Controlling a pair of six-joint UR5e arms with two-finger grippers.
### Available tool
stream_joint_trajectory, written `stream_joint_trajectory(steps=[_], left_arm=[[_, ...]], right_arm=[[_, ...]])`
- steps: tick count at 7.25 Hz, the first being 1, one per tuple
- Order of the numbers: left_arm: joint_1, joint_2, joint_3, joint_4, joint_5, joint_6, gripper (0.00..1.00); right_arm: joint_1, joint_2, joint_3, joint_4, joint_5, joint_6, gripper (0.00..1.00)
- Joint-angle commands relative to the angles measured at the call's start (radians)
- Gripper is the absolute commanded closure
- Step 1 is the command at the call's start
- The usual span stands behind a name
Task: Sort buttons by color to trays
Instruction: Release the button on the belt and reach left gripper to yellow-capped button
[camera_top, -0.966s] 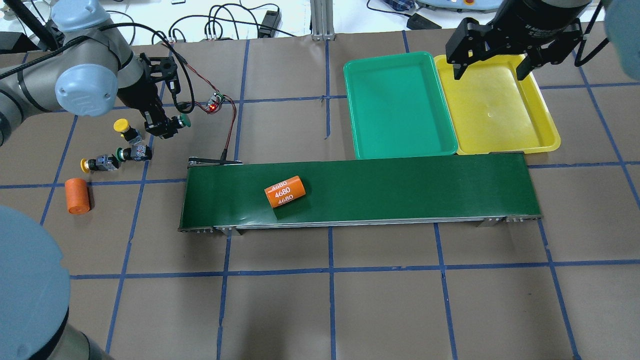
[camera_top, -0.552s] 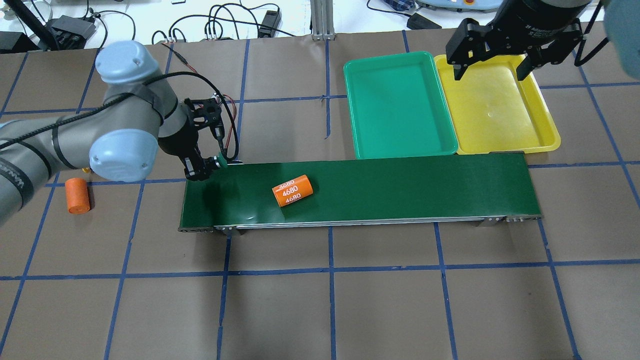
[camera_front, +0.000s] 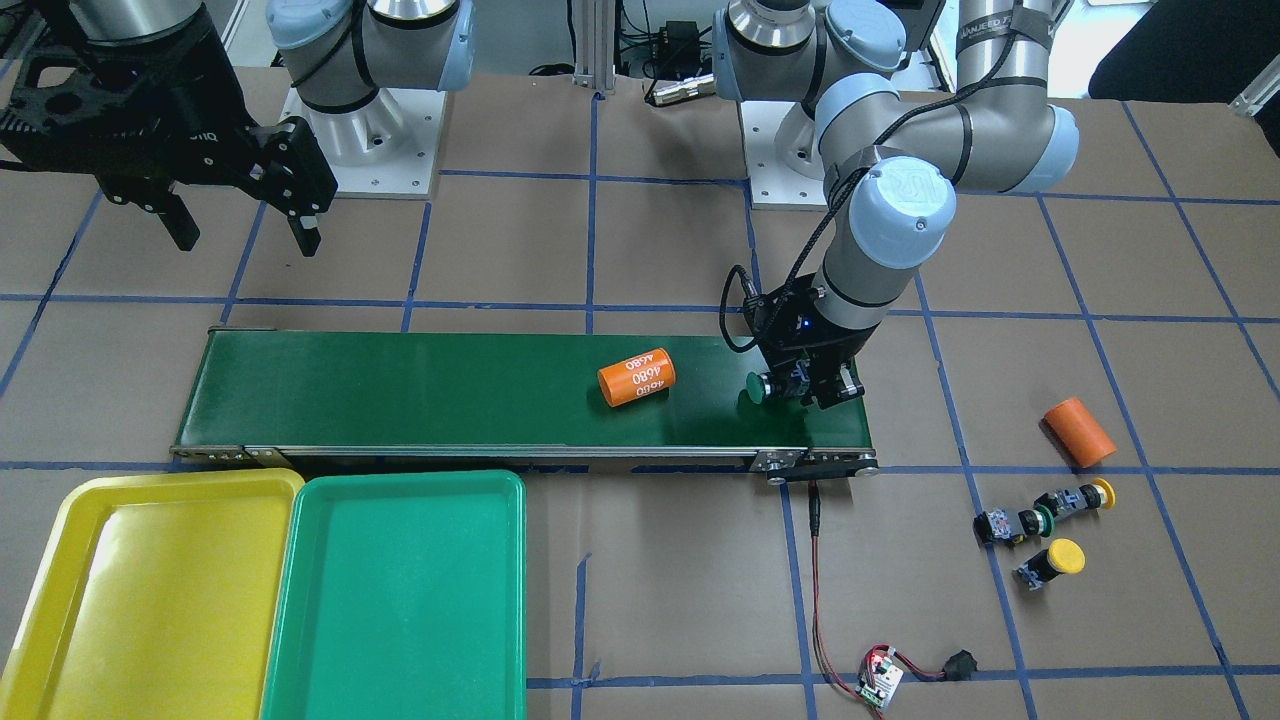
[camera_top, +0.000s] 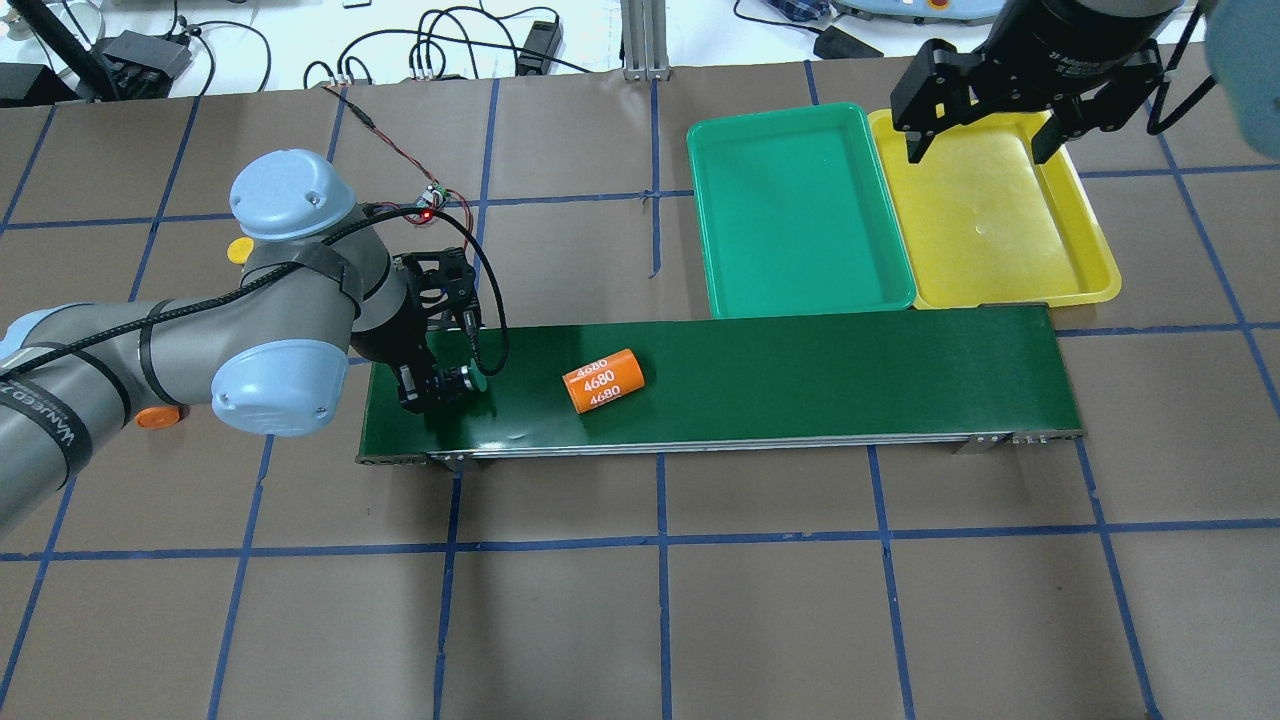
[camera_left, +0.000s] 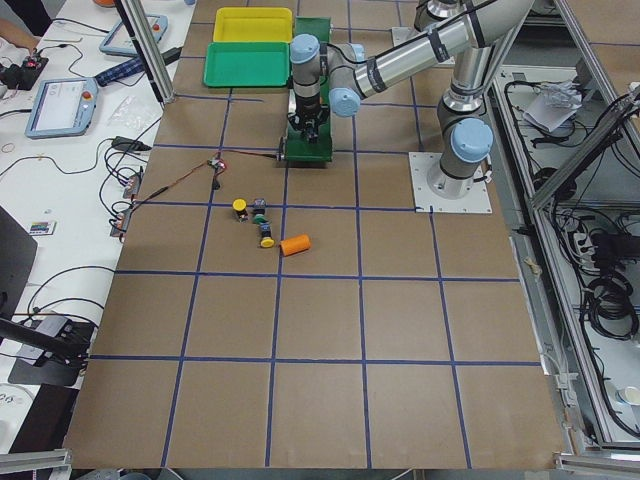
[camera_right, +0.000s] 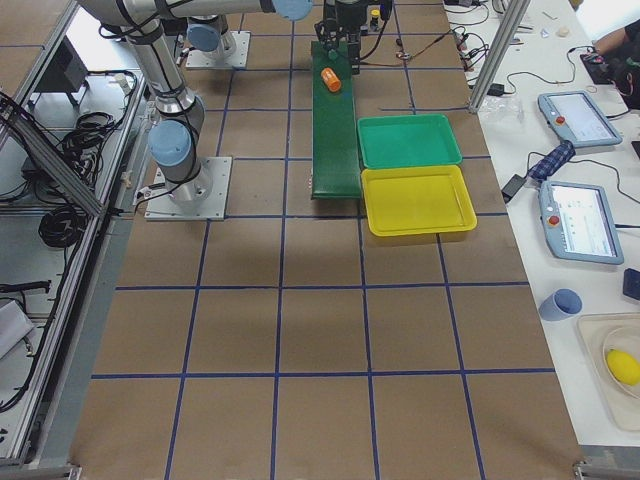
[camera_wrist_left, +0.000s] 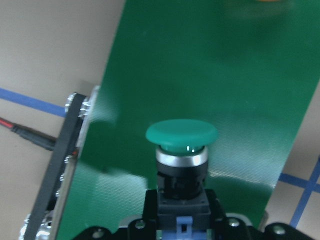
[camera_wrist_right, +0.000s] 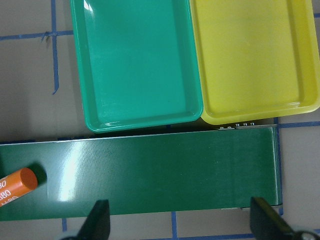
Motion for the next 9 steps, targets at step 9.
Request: stream_joint_trajectory(steps=[9], left_arm=[[0.398, -0.306, 0.445, -0.136, -0.076, -0.441, 0.0]], right_arm=[[0.0, 0.007, 0.004, 0.004, -0.001, 0.0, 0.0]])
